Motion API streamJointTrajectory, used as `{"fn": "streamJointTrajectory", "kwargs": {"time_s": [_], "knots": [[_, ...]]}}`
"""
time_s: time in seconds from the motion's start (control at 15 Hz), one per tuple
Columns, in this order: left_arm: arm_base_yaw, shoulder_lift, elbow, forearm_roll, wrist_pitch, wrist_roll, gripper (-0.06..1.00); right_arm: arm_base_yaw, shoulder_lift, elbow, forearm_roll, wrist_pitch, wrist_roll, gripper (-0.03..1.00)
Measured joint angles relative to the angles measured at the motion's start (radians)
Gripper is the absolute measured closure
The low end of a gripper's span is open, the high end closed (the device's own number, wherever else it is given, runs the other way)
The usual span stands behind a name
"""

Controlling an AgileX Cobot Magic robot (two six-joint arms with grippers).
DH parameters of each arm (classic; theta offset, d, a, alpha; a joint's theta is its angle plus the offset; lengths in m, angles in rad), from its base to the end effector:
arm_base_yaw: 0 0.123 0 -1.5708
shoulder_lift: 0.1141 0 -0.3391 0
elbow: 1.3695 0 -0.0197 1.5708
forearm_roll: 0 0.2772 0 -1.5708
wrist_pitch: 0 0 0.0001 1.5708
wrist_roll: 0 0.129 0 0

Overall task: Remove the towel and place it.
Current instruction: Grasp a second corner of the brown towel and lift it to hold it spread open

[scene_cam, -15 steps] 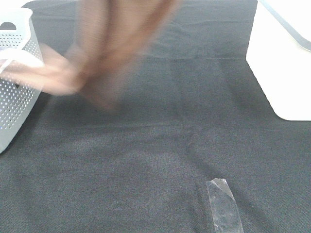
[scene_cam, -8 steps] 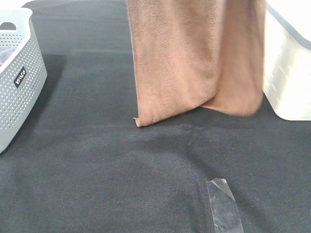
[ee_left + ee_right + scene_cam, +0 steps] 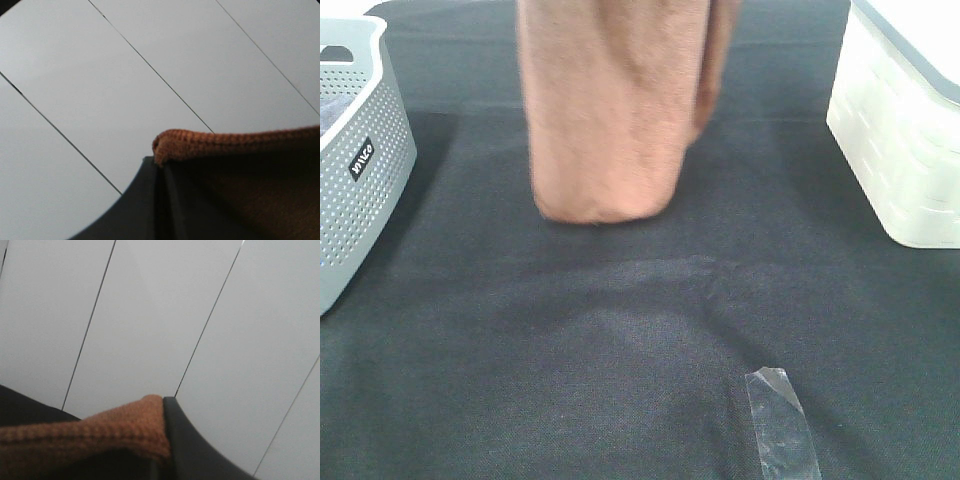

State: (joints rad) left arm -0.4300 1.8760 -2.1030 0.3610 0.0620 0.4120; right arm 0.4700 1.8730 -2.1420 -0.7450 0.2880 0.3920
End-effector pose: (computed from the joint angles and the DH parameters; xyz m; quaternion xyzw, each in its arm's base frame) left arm 0.4742 -0.2143 0.5697 0.3384 0.5087 0.1414 0.7789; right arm 0.4708 0.2112 0.5661 -0.1873 0.6290 -0.0114 0.7545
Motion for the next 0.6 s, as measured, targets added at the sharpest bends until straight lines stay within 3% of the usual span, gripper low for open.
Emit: {"fn": "streamJointTrajectory", "kwargs": {"time_s": [0.27, 0.4, 0.6], "knots": [[0.073, 0.090, -0.007, -0.019, -0.314, -0.012, 0.94, -0.065, 0.109, -0.135, -0.001, -0.145, 0.124, 0.96], [0.092, 0.145, -0.055, -0.046, -0.379, -0.012, 0.94, -0.067, 0.156, -0.189, -0.001, -0.188, 0.136, 0.96], [0.107, 0.313, -0.319, -0.064, -0.382, -0.012, 0.94, -0.102, 0.237, -0.236, 0.018, -0.261, 0.170, 0.96]]}}
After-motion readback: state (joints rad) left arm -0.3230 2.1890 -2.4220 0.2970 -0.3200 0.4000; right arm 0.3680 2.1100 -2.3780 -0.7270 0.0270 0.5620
